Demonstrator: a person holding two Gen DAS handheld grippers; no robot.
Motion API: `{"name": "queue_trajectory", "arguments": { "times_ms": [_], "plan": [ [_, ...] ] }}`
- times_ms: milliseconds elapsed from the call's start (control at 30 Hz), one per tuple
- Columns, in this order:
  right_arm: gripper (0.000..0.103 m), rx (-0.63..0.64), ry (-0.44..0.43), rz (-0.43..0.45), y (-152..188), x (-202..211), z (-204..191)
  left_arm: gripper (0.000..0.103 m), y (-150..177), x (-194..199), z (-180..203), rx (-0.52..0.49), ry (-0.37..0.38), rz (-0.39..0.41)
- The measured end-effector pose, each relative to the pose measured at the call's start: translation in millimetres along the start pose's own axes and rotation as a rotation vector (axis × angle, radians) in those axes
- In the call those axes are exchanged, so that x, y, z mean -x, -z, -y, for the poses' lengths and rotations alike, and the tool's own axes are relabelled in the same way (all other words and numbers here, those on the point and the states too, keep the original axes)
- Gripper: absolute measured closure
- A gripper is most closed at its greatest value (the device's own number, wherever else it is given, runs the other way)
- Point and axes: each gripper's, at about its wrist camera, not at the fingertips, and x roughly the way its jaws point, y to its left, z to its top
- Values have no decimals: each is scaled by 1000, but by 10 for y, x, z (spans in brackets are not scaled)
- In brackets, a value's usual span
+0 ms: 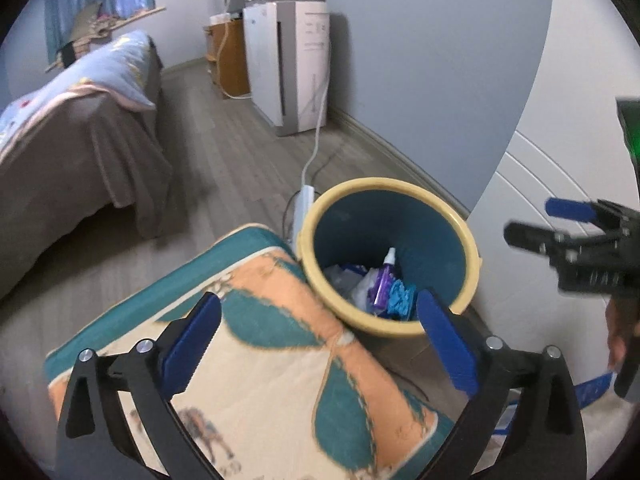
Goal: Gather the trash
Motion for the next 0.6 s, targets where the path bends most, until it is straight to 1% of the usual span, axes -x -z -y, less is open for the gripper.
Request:
{"name": "queue_trajectory", "arguments": {
  "times_ms": [67, 133, 200, 233, 267, 367, 433, 533, 600],
  "plan": [
    [6, 9, 19, 12, 117, 130, -21, 5, 62, 152, 39, 12, -11, 6],
    [6, 22, 43, 27, 201, 223, -25, 5, 135, 215, 56, 22, -11, -2],
    [6, 20, 68, 47, 277, 309, -30, 5, 206, 254, 42, 45, -37, -12],
    [6, 14, 67, 52, 299, 335, -34, 5, 243, 252, 34, 58, -60, -18],
    [6, 10, 64, 57, 307, 358, -45, 5, 268, 253, 39, 60, -65, -21],
    [6, 20, 56, 90, 307, 391, -125, 5, 291, 225, 16, 52, -78, -14],
    [6, 31, 51, 107, 289, 387, -185, 5, 279, 197, 3, 48, -70, -21],
    [6, 19, 27, 105, 292, 385, -192, 5, 271, 236, 15, 20, -89, 5],
    [6, 10, 26, 95, 288, 364, -181, 5, 267, 262, 12, 17, -93, 19]
  ]
}}
